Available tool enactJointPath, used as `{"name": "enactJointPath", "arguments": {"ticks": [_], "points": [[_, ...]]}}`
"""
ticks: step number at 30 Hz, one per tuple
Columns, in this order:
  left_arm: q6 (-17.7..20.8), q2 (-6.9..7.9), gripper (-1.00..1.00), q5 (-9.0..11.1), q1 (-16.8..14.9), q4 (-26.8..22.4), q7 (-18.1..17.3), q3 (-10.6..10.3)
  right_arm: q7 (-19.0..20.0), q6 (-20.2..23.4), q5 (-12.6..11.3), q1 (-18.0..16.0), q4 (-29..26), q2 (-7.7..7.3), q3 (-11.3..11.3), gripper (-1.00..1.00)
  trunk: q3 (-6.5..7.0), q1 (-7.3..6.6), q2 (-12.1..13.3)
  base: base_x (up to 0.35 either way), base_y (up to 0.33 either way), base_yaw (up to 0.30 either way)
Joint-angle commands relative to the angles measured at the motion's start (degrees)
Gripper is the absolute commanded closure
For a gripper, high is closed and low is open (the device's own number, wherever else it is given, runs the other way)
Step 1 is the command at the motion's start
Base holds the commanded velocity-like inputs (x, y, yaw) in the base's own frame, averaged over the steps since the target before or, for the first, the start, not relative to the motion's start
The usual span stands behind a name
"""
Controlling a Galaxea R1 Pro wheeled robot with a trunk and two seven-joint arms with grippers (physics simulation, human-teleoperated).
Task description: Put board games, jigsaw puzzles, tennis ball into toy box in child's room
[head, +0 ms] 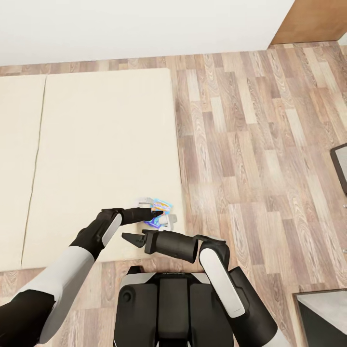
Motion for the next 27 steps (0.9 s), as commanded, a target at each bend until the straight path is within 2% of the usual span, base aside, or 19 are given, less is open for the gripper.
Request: {"name": "enactJointPath", "arguments": {"ticks": [1,7,16,27], "points": [[0.4,0.06,-1.0,0.5,0.0,-0.1,0.1,-0.2,0.3,0.2,0.3,0.0,0.0,0.03,-0.1,-1.0,-0.06,0.03,-0.1,0.002,-0.014,0.0],[0.4,0.06,-1.0,0.5,0.0,-0.1,0.1,-0.2,0.3,0.2,0.3,0.0,0.0,0.04,-0.1,-1.0,-0.06,0.03,-0.1,-0.005,-0.052,0.0],[0.4,0.06,-1.0,0.5,0.0,-0.1,0.1,-0.2,0.3,0.2,0.3,0.0,0.0,0.04,-0.1,-1.0,-0.06,0.03,-0.1,-0.092,-0.205,0.0],[0.4,0.06,-1.0,0.5,0.0,-0.1,0.1,-0.2,0.3,0.2,0.3,0.0,0.0,0.04,-0.1,-1.0,-0.06,0.03,-0.1,-0.012,-0.025,0.0]]}}
